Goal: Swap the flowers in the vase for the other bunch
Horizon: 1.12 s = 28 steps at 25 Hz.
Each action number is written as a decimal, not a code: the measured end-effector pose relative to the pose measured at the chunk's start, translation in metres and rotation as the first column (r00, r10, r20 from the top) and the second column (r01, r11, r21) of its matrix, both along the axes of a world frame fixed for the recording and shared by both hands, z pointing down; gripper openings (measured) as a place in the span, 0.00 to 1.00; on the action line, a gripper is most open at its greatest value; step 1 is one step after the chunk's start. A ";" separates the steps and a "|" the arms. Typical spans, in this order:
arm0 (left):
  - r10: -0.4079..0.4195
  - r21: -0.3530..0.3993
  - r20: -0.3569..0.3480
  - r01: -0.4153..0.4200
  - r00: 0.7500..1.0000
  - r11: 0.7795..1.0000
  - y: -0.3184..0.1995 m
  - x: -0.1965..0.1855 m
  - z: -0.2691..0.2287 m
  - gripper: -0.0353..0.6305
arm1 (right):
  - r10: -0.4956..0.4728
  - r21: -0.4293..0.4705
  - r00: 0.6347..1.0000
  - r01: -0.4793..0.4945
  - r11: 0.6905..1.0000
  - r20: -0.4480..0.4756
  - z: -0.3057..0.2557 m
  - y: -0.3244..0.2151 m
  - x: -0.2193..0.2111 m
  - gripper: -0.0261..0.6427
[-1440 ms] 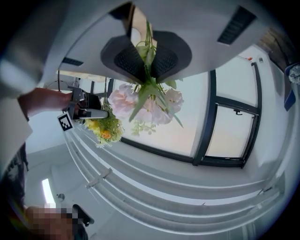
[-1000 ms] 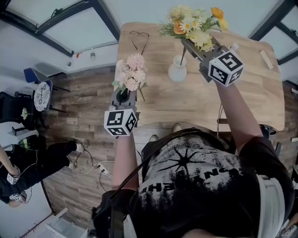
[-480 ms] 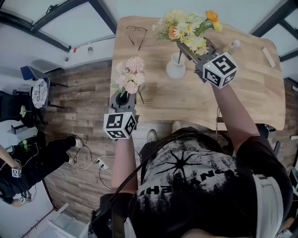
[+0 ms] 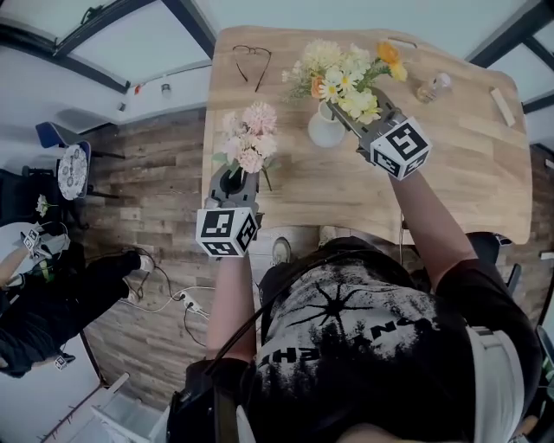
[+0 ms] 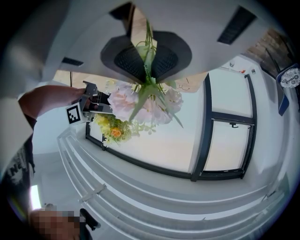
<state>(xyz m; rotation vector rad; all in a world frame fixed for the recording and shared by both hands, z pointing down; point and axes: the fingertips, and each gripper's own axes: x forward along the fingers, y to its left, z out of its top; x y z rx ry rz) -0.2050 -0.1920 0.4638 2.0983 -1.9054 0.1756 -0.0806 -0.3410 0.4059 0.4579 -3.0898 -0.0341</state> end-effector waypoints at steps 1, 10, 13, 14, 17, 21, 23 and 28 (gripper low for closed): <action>0.002 -0.001 0.000 -0.002 1.000 1.000 -0.001 0.001 0.000 0.13 | -0.002 0.002 1.000 0.002 1.000 -0.006 0.005 0.001 0.000 0.18; 0.017 -0.020 0.001 -0.017 1.000 1.000 -0.002 0.002 0.008 0.13 | 0.015 0.016 0.999 -0.014 1.000 -0.046 0.036 0.009 0.004 0.25; 0.021 -0.024 0.006 -0.021 1.000 0.999 -0.003 0.001 0.009 0.13 | 0.032 0.015 0.997 -0.031 0.999 -0.068 0.045 0.008 0.006 0.28; 0.022 -0.025 0.007 -0.022 1.000 0.999 -0.003 0.001 0.010 0.13 | 0.036 0.013 0.996 -0.036 0.999 -0.077 0.048 0.007 0.007 0.30; 0.027 -0.030 0.009 -0.027 1.000 0.999 -0.004 0.001 0.010 0.13 | 0.044 -0.004 0.994 -0.045 0.999 -0.100 0.058 0.007 0.008 0.34; 0.032 -0.036 0.017 -0.031 0.999 0.999 -0.006 0.002 0.010 0.13 | 0.051 -0.011 0.989 -0.054 0.999 -0.139 0.071 0.006 0.009 0.40; 0.033 -0.038 0.018 -0.032 0.999 0.999 -0.006 0.002 0.011 0.13 | 0.066 -0.014 0.986 -0.069 0.998 -0.150 0.076 0.004 0.010 0.41; 0.035 -0.044 0.019 -0.034 0.999 0.998 -0.005 0.001 0.012 0.13 | 0.088 -0.039 0.983 -0.095 0.995 -0.163 0.085 -0.002 0.012 0.43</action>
